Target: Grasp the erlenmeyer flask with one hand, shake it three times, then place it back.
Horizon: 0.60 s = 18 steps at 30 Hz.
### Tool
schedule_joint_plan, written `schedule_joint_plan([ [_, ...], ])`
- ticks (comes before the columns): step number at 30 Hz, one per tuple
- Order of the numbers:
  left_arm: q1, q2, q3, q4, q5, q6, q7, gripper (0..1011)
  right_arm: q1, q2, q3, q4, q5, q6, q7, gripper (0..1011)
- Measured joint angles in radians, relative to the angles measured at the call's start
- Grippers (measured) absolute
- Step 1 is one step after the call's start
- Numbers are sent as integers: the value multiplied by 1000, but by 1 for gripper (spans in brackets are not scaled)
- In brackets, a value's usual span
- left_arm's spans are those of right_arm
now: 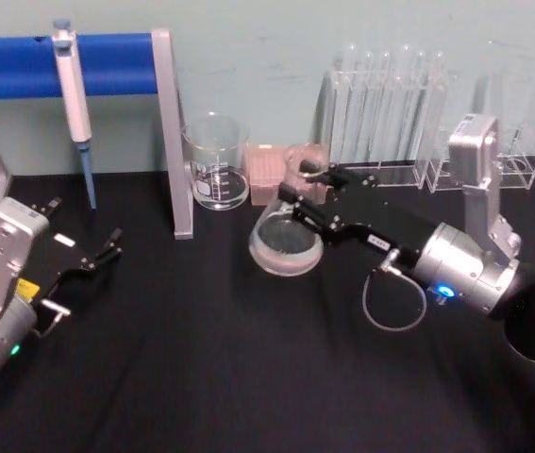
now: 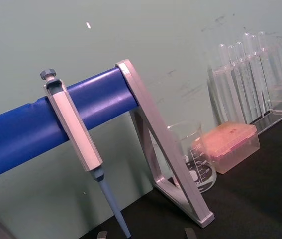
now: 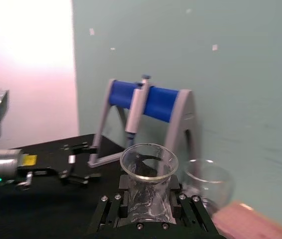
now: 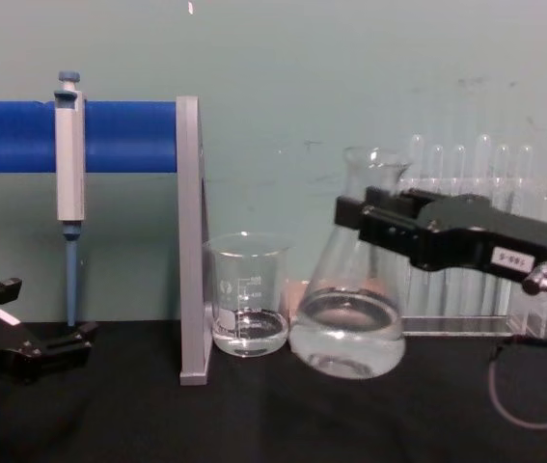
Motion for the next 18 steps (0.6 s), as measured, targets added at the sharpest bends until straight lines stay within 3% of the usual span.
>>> schedule_joint_plan([
  [9,0,0,0,0,0,0,0,1001,-79,0,66,-66,-39,22,-133,465],
  [18,0,0,0,0,0,0,0,1001,-101,-12,91,-79,-60,30,-156,465],
])
